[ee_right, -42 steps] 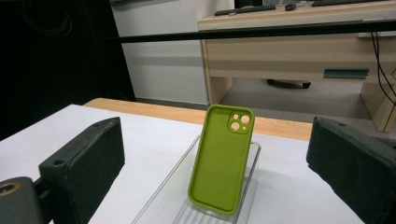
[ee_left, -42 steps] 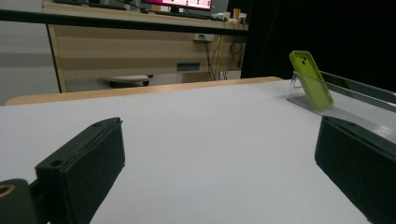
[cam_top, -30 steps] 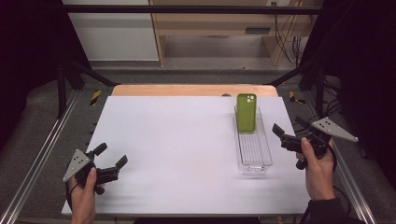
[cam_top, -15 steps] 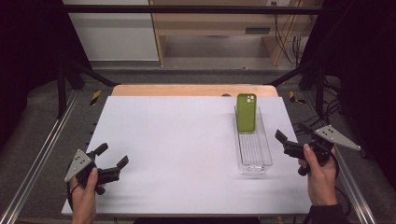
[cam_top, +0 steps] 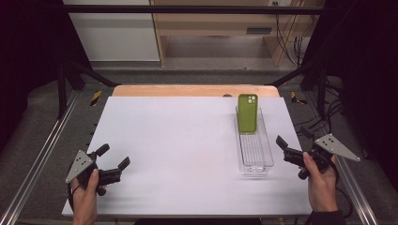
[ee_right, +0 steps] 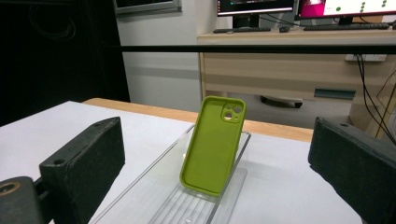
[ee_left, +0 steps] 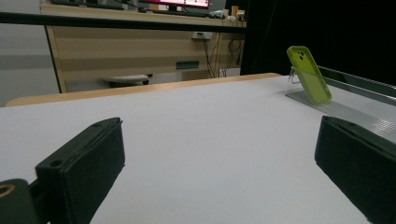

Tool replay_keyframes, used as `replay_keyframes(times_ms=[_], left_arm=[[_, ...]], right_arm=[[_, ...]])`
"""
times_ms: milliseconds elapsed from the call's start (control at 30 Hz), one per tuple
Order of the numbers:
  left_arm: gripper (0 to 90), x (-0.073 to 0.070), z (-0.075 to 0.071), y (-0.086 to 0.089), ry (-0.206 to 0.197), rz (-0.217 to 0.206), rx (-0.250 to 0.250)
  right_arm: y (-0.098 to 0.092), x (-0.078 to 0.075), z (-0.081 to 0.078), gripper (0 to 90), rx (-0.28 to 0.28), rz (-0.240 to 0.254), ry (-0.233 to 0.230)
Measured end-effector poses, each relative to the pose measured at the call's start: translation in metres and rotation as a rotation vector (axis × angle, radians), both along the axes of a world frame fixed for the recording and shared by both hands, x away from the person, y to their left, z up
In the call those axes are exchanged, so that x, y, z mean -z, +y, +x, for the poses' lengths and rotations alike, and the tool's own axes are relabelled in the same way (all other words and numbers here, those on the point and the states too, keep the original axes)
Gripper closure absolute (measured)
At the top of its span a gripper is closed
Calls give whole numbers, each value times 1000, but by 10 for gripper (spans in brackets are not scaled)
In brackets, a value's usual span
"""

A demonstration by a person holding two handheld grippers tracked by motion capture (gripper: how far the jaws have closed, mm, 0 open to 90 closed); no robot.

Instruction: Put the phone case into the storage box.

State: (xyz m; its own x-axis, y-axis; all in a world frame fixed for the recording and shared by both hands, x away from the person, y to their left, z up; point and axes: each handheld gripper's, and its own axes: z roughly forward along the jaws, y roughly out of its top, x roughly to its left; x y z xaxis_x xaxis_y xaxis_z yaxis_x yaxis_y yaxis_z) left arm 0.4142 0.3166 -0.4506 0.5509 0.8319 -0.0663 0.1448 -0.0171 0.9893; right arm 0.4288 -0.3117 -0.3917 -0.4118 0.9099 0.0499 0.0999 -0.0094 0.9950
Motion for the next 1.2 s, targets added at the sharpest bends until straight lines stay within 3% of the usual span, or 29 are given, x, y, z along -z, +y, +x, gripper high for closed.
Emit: replay_keyframes(times_ms=[500, 767, 1200], left_arm=[[11, -1, -1, -1, -11, -6, 3], [11, -2, -3, -3, -39, 16, 19], [11, -4, -4, -5, -60, 11, 32]], right_arm=[[1, 9, -9, 31, -20, -15, -59], [1, 14, -15, 29, -39, -13, -67], [7, 27, -20, 28, -65, -8, -59]])
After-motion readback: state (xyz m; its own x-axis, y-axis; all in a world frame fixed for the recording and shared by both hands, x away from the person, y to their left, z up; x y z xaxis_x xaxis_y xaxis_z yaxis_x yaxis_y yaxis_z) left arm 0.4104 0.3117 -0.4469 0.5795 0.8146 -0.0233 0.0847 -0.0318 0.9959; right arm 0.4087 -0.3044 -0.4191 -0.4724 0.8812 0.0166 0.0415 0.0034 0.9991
